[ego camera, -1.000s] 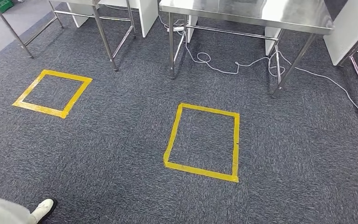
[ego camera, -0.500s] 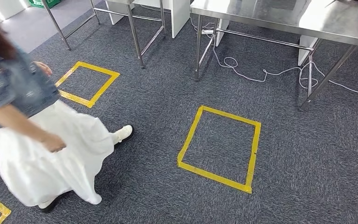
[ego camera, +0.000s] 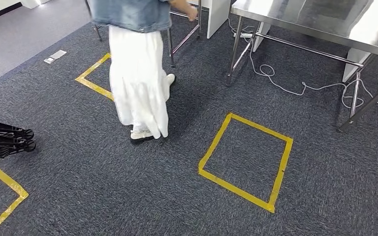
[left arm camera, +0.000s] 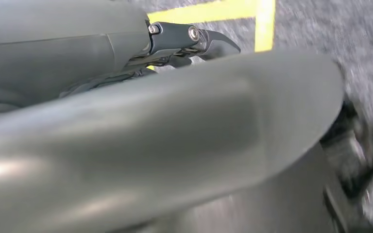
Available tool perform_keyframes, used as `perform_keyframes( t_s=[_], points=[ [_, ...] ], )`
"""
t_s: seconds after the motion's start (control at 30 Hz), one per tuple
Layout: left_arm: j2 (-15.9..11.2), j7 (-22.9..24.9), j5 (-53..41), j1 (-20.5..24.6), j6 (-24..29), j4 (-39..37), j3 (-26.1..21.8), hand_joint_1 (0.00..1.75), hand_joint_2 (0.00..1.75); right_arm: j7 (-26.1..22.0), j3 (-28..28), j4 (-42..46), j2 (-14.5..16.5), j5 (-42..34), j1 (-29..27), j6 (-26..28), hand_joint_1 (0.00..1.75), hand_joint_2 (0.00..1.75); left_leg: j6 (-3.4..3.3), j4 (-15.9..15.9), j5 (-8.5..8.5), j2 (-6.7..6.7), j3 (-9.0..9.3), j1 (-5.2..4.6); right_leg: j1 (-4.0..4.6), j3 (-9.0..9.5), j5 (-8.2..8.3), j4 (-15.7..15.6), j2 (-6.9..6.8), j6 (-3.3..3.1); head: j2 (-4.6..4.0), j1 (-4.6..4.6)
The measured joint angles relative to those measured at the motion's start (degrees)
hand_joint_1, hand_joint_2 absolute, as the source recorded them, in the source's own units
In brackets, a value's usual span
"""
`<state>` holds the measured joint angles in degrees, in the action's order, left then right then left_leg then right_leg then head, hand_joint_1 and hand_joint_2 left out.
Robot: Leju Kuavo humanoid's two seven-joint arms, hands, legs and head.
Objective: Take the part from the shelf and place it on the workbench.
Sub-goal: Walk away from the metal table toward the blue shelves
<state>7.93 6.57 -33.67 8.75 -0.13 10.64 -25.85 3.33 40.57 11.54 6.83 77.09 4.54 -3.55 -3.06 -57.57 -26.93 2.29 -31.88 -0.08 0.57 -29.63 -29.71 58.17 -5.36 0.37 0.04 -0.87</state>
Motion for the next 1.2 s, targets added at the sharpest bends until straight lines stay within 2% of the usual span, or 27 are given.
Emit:
perform_keyframes(
  t_s=[0.03, 0.1, 0.13, 0.17, 0.2, 0.23, 0.3, 0.33, 0.37, 0.4, 0.47, 0.53, 0.6, 0.63, 0.67, 0.7, 0.73, 0.77, 0.83, 0.87, 0.9, 0.97, 1.0, 1.03, 1.1, 1.17, 1.2],
  points=[
    [-0.03, -0.21, 0.5, -0.02, 0.49, 0.0, -0.09, 0.0, 0.0, -0.13, 0.04, -0.01, -0.03, -0.39, -0.04, -0.18, 0.0, 0.0, -0.2, 0.33, 0.38, -0.59, -0.03, 0.27, -0.09, -0.83, -1.08, 1.81, 1.38, 0.08, 0.0, 0.09],
    [-0.08, -1.11, 2.07, -0.18, 1.59, 0.01, -0.61, 0.0, 0.0, -0.3, 0.48, -0.02, -0.09, -1.9, -0.24, -0.6, 0.0, 0.0, -0.43, 0.46, 0.79, -1.82, -0.4, 0.49, -0.57, -4.1, -4.49, 8.84, 4.31, 0.03, 0.0, 0.29],
    [-0.09, -1.75, 2.88, -0.44, 2.08, 0.0, -1.03, 0.0, 0.0, -0.33, 0.88, -0.02, -0.09, -2.82, -0.33, -0.78, 0.0, 0.0, -0.45, 0.44, 0.9, -2.45, -0.58, 0.5, -0.81, -5.85, -5.95, 12.65, 4.8, 0.12, 0.0, 0.43],
    [-0.12, -2.41, 3.59, -0.88, 2.51, -0.01, -1.53, 0.0, 0.0, -0.34, 1.39, -0.02, -0.09, -3.7, -0.41, -0.9, 0.0, 0.0, -0.39, 0.42, 0.99, -3.11, -0.69, 0.53, -1.04, -7.01, -6.67, 15.18, 4.97, 0.43, 0.0, 0.48],
    [-0.15, -3.0, 4.05, -1.4, 2.77, -0.01, -2.0, 0.0, 0.0, -0.37, 1.87, -0.02, -0.09, -4.33, -0.48, -0.95, 0.0, 0.0, -0.29, 0.39, 1.05, -3.74, -0.72, 0.58, -1.28, -7.12, -6.37, 15.53, 5.02, 0.98, 0.0, 0.54],
    [-0.19, -3.46, 4.36, -1.93, 2.94, -0.02, -2.44, 0.0, 0.0, -0.39, 2.27, -0.02, -0.1, -4.74, -0.54, -0.96, 0.0, 0.0, -0.15, 0.35, 1.09, -4.39, -0.7, 0.65, -1.59, -6.13, -5.14, 13.51, 5.11, 1.71, 0.0, 0.56],
    [-0.22, -3.87, 4.77, -2.69, 3.11, -0.02, -3.15, 0.0, 0.0, -0.51, 2.93, -0.03, -0.06, -5.26, -0.6, -0.96, 0.0, 0.0, 0.4, 0.15, 1.12, -5.68, -0.71, 0.74, -2.35, -2.41, -1.78, 5.5, 6.36, 3.05, 0.0, 0.61],
    [-0.25, -3.83, 5.04, -2.88, 3.32, -0.02, -3.48, 0.0, 0.0, -0.78, 3.27, -0.05, 0.03, -5.55, -0.6, -0.91, 0.0, 0.0, 0.79, -0.01, 1.1, -6.25, -0.82, 0.71, -2.56, -1.05, -0.59, 2.16, 7.03, 3.18, 0.0, 0.64],
    [-0.29, -3.69, 5.39, -3.02, 3.62, -0.02, -3.85, 0.0, 0.0, -1.17, 3.61, -0.08, 0.16, -5.87, -0.58, -0.84, 0.0, 0.0, 1.2, -0.1, 1.12, -6.73, -0.97, 0.64, -2.61, -0.26, 0.04, 0.16, 7.56, 2.95, 0.0, 0.64],
    [-0.34, -3.49, 5.74, -3.16, 3.98, -0.02, -4.28, 0.0, 0.0, -1.65, 3.94, -0.1, 0.29, -6.21, -0.53, -0.75, 0.0, 0.0, 1.58, -0.14, 1.18, -7.11, -1.17, 0.59, -2.5, 0.0, 0.17, -0.46, 7.76, 2.46, 0.0, 0.63],
    [-0.49, -3.11, 6.38, -3.51, 4.55, -0.02, -5.17, 0.0, 0.0, -2.35, 4.47, -0.11, 0.49, -6.62, -0.41, -0.62, 0.0, 0.0, 2.09, -0.24, 1.29, -7.44, -1.5, 0.85, -2.39, 0.21, 0.5, -0.52, 6.92, 1.46, 0.0, 0.53],
    [-0.64, -2.91, 6.67, -3.8, 4.79, -0.01, -5.85, 0.0, 0.0, -2.61, 4.85, -0.11, 0.69, -6.79, -0.38, -0.61, 0.0, 0.0, 2.5, -2.49, -0.26, -5.74, -2.58, 1.06, -2.43, 0.27, 0.75, -0.6, 6.07, 0.64, 0.0, 0.42],
    [-0.7, -2.84, 6.76, -3.84, 4.88, 0.0, -6.29, 0.0, 0.0, -2.74, 5.17, -0.11, 0.88, -6.86, -0.51, -0.61, 0.0, 0.0, 2.83, -9.24, -4.17, -3.41, -5.71, 1.06, -2.13, 0.15, 0.78, -0.63, 4.99, 0.06, 0.0, 0.32],
    [-0.71, -2.83, 6.76, -3.84, 4.89, 0.0, -6.43, 0.0, 0.0, -2.78, 5.28, -0.11, 0.92, -6.88, -0.6, -0.61, 0.0, 0.0, 2.93, -13.36, -6.03, -2.91, -7.65, 1.07, -1.93, 0.06, 0.75, -0.62, 4.35, -0.09, 0.0, 0.27],
    [-0.71, -2.83, 6.76, -3.88, 4.89, -0.01, -6.55, 0.0, 0.0, -2.8, 5.36, -0.11, 0.96, -6.88, -0.67, -0.61, 0.0, 0.0, 2.95, -16.57, -7.17, -2.65, -9.15, 1.08, -1.75, -0.02, 0.71, -0.62, 3.71, -0.15, 0.0, 0.29],
    [-0.71, -2.82, 6.76, -3.95, 4.89, -0.01, -6.65, 0.0, 0.0, -2.8, 5.4, -0.11, 0.96, -6.88, -0.7, -0.61, 0.0, 0.0, 2.85, -17.72, -7.15, -2.52, -9.64, 1.08, -1.61, -0.06, 0.68, -0.61, 3.12, -0.19, 0.0, 0.28],
    [-0.72, -2.81, 6.76, -4.02, 4.89, -0.01, -6.75, 0.0, 0.0, -2.81, 5.42, -0.11, 0.96, -6.88, -0.68, -0.6, 0.0, 0.0, 2.63, -16.5, -6.08, -2.37, -8.91, 1.05, -1.47, -0.05, 0.65, -0.61, 2.58, -0.21, 0.0, 0.27],
    [-0.74, -2.81, 6.76, -4.06, 4.89, -0.01, -6.82, 0.0, 0.0, -2.82, 5.43, -0.11, 0.99, -6.88, -0.63, -0.58, 0.0, 0.0, 2.24, -12.98, -4.25, -1.94, -6.96, 0.94, -1.35, 0.03, 0.62, -0.62, 2.1, -0.24, 0.0, 0.28],
    [-0.83, -2.81, 6.76, -3.98, 4.89, 0.02, -6.92, 0.0, 0.0, -2.85, 5.44, -0.11, 1.14, -6.88, -0.57, -0.5, 0.0, 0.0, 1.24, -4.78, -1.29, 0.27, -2.41, 0.42, -0.97, 0.21, 0.49, -0.6, 1.28, -0.23, 0.0, 0.31],
    [-0.88, -2.82, 6.76, -3.92, 4.9, 0.02, -6.99, 0.0, 0.0, -2.86, 5.45, -0.11, 1.22, -6.88, -0.54, -0.45, 0.0, 0.0, 0.88, -2.25, -0.68, 1.11, -1.09, 0.1, -0.78, 0.26, 0.41, -0.59, 0.88, -0.15, 0.0, 0.32],
    [-0.92, -2.83, 6.76, -3.86, 4.9, 0.03, -7.09, 0.0, 0.0, -2.87, 5.45, -0.11, 1.27, -6.88, -0.52, -0.43, 0.0, 0.0, 0.69, -1.22, -0.64, 1.54, -0.65, -0.18, -0.64, 0.29, 0.34, -0.6, 0.47, -0.03, 0.0, 0.32],
    [-0.97, -2.83, 6.77, -3.85, 4.91, 0.03, -7.3, 0.0, 0.0, -2.87, 5.47, -0.11, 1.36, -6.88, -0.41, -0.38, 0.0, 0.0, 0.45, -0.71, -0.43, 0.45, -0.68, -0.31, -0.4, 0.51, 0.24, -0.81, -0.52, 0.3, 0.0, 0.28],
    [-0.98, -2.82, 6.78, -3.89, 4.91, 0.03, -7.38, 0.0, 0.0, -2.87, 5.48, -0.11, 1.39, -6.88, -0.36, -0.35, 0.0, 0.0, 0.28, -0.33, -0.16, -0.04, -0.51, -0.14, -0.36, 0.52, 0.04, -0.69, -0.53, 0.46, 0.0, 0.3],
    [-0.98, -2.81, 6.78, -3.92, 4.91, 0.03, -7.42, 0.0, 0.0, -2.88, 5.49, -0.11, 1.42, -6.88, -0.32, -0.32, 0.0, 0.0, 0.1, 0.07, 0.12, -0.44, -0.33, 0.03, -0.32, 0.48, -0.23, -0.44, -0.24, 0.6, 0.0, 0.33],
    [-0.99, -2.81, 6.8, -3.91, 4.92, 0.03, -7.47, 0.0, 0.0, -2.9, 5.56, -0.11, 1.41, -6.88, -0.35, -0.26, 0.0, 0.0, -0.28, 0.49, 0.59, -1.19, -0.25, 0.33, -0.51, -1.07, -2.19, 3.09, 2.23, 0.48, 0.0, 0.49],
    [-1.01, -2.81, 6.83, -3.83, 4.94, 0.03, -7.5, 0.0, 0.0, -2.91, 5.73, -0.11, 1.41, -6.88, -0.44, -0.22, 0.0, 0.0, -0.61, 0.51, 0.81, -2.33, -0.51, 0.33, -0.84, -4.68, -5.5, 10.69, 4.47, 0.21, 0.0, 0.62],
    [-1.01, -2.81, 6.83, -3.82, 4.94, 0.03, -7.51, 0.0, 0.0, -2.91, 5.83, -0.11, 1.41, -6.88, -0.49, -0.21, 0.0, 0.0, -0.66, 0.49, 0.85, -3.0, -0.59, 0.31, -1.05, -6.5, -6.71, 14.28, 4.95, 0.36, 0.0, 0.69]
  ],
)
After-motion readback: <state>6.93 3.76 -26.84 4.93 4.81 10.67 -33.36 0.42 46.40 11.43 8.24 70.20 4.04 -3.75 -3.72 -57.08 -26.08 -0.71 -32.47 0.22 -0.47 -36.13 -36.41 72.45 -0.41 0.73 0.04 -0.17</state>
